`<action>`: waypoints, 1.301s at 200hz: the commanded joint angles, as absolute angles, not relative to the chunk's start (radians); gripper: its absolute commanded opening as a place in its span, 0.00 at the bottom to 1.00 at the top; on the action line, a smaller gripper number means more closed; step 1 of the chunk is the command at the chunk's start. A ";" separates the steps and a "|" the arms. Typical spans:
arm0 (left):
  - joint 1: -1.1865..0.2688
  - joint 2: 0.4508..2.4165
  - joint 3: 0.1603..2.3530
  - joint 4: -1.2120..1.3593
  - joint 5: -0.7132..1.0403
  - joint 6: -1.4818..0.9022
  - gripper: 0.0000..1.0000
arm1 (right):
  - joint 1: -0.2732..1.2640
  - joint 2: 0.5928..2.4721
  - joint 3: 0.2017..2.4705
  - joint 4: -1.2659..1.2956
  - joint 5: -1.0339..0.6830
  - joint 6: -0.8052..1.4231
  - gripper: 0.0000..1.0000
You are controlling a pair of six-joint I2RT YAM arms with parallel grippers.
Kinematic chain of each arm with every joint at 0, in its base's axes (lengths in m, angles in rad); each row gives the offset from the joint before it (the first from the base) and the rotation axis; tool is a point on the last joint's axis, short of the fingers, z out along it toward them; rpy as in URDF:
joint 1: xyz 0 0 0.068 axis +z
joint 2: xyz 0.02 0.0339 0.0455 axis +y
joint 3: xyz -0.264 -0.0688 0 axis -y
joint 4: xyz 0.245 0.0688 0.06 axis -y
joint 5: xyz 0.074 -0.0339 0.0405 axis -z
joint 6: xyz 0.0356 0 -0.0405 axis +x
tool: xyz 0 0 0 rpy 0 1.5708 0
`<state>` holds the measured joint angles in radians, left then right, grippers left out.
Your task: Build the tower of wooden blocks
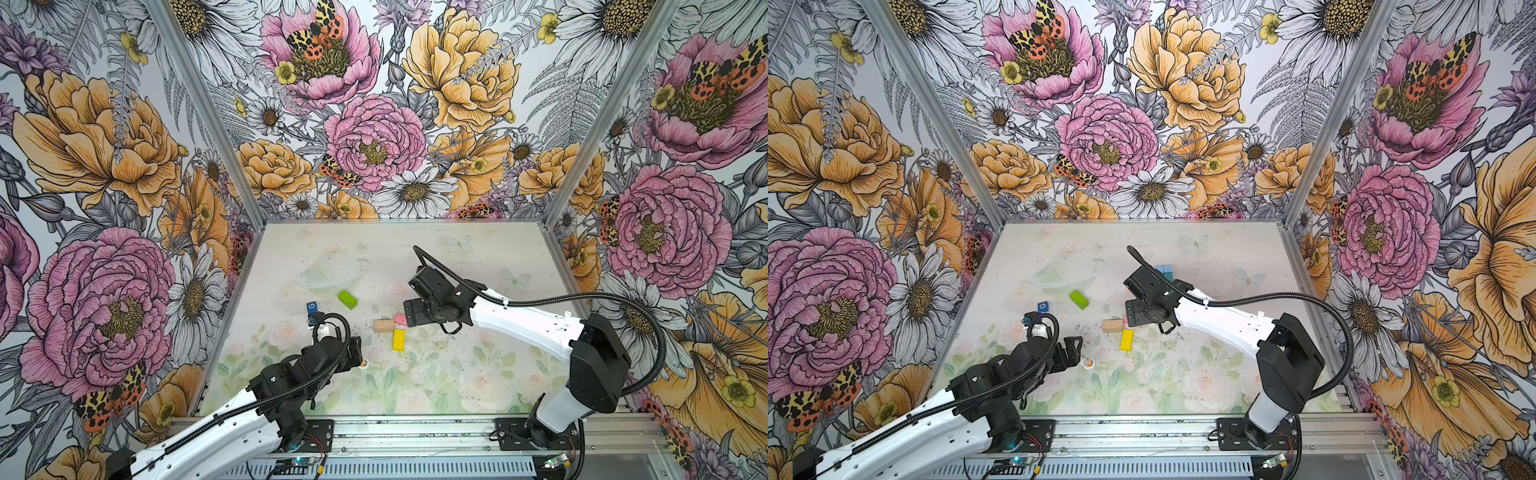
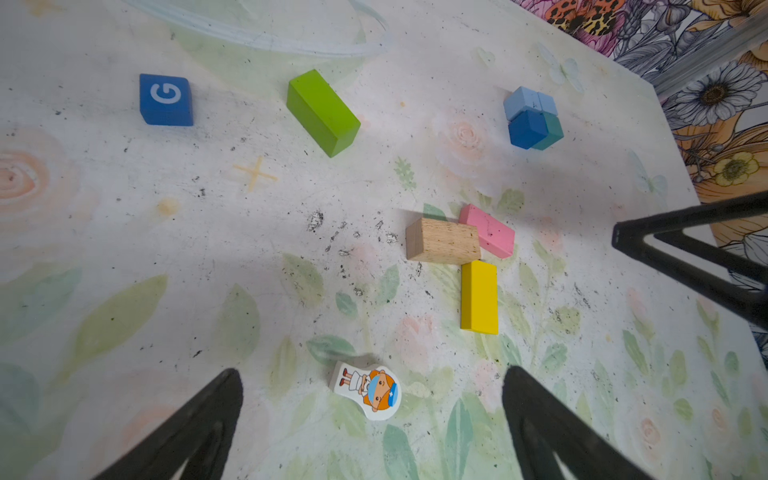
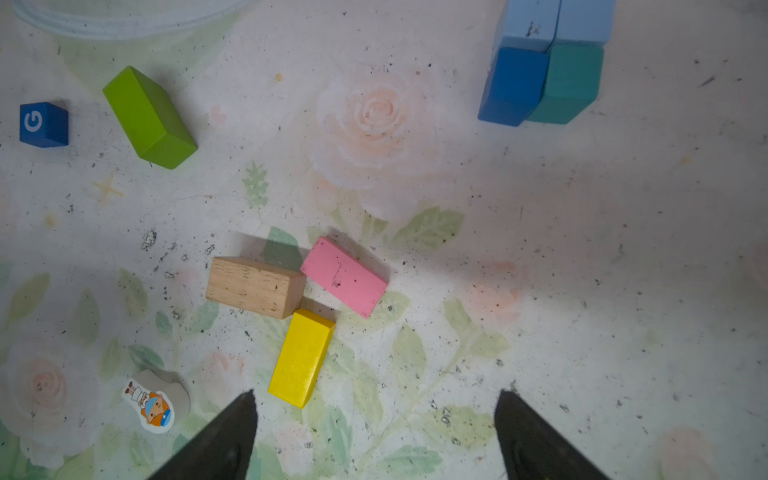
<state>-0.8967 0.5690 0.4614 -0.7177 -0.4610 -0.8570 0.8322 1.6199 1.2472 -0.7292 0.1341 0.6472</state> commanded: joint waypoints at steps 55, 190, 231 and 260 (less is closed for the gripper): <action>-0.799 0.533 0.528 -0.768 -0.448 -0.759 0.99 | 0.878 1.684 1.309 -0.698 0.105 0.681 0.84; -0.783 0.443 0.450 -0.769 -0.407 -0.803 0.99 | 0.943 1.856 1.444 -0.695 0.062 0.705 0.79; -0.782 0.422 0.434 -0.768 -0.404 -0.815 0.99 | 0.956 1.898 1.471 -0.697 0.050 0.717 0.84; -0.781 0.409 0.425 -0.768 -0.396 -0.821 0.99 | 0.963 1.930 1.492 -0.698 0.037 0.705 0.85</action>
